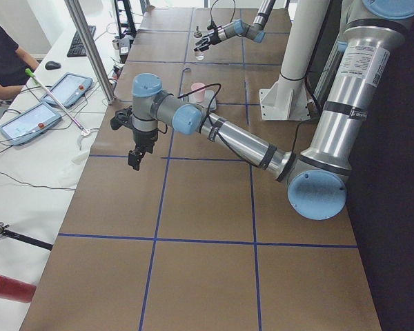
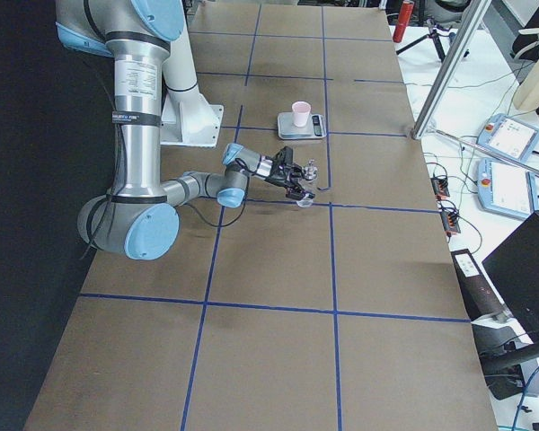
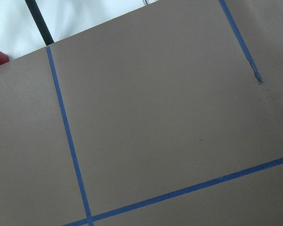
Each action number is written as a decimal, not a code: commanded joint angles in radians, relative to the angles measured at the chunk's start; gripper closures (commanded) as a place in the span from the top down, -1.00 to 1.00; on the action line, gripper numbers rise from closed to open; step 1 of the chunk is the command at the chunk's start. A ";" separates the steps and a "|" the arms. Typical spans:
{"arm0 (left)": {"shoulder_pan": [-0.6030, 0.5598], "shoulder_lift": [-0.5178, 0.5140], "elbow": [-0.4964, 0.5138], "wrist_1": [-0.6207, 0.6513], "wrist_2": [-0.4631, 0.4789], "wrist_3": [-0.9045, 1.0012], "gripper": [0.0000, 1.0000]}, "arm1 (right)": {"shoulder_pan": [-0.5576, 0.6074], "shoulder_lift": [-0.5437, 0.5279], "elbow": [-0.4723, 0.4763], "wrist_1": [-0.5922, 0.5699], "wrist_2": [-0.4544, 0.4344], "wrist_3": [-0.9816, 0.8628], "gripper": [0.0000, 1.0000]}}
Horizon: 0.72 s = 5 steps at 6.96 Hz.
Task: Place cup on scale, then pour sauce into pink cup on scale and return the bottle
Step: 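Lower the bottle to its original spot and open the right gripper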
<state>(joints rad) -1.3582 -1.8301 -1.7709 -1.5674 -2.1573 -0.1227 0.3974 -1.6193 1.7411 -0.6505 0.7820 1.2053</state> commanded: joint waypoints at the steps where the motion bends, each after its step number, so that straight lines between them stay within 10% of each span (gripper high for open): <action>1: 0.001 0.002 0.001 0.000 0.000 0.000 1.00 | -0.018 0.007 -0.012 -0.003 0.003 0.002 -1.00; 5: -0.001 0.003 -0.001 0.000 0.002 0.000 1.00 | -0.038 0.015 -0.046 -0.001 0.011 -0.001 -1.00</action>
<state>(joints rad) -1.3580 -1.8275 -1.7704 -1.5677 -2.1554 -0.1227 0.3617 -1.6050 1.6912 -0.6523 0.7869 1.2059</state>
